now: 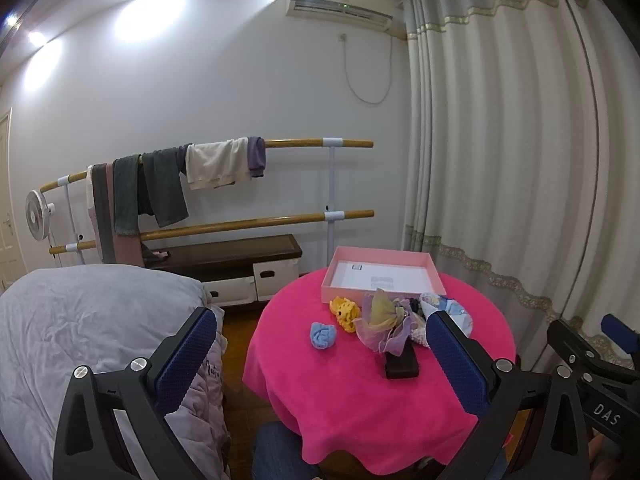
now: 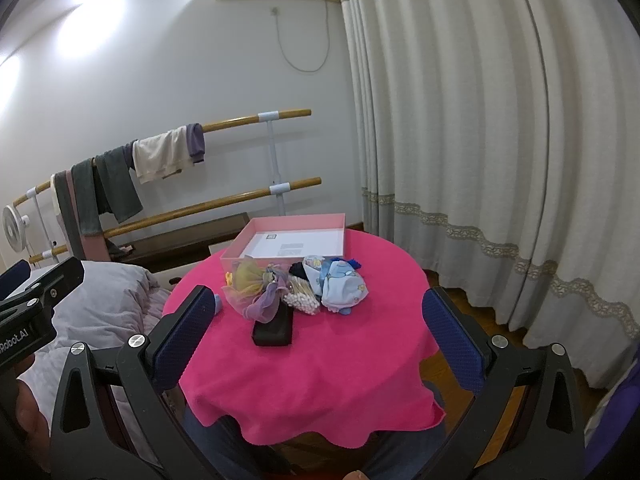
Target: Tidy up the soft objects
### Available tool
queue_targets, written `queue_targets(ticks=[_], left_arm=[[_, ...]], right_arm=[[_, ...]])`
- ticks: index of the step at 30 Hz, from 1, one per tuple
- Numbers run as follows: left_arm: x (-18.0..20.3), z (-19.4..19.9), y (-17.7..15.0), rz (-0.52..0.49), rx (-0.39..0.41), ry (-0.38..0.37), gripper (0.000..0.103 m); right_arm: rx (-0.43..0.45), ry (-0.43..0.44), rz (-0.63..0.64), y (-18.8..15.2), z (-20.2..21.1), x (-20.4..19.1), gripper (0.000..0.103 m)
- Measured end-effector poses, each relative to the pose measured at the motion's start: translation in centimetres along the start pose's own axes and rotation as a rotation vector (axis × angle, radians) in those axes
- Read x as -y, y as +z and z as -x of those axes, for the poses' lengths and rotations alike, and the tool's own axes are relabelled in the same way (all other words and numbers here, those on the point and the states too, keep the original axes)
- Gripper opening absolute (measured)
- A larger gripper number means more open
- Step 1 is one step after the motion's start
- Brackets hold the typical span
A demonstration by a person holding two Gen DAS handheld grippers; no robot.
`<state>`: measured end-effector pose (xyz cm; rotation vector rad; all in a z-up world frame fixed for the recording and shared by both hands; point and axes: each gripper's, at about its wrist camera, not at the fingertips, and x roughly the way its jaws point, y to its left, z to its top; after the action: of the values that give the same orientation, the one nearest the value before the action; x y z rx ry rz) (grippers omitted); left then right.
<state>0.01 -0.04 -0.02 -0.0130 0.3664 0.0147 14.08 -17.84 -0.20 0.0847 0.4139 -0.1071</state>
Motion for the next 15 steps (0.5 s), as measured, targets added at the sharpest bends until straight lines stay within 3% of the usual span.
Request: queue_targets(ticks=[9,15], left_arm=[[0.3,-2.6,-0.1,0.006,-0.046,-0.009,0.103],[0.4,-6.9,0.2,0.029,-0.089,-0.007,0.103]], right_arm=[[-0.035,-0.014,0.015,-0.3,-1.6,0.2,0.103],[-0.086,-0.024,0.058,0.0,-5.5,0.1,0.103]])
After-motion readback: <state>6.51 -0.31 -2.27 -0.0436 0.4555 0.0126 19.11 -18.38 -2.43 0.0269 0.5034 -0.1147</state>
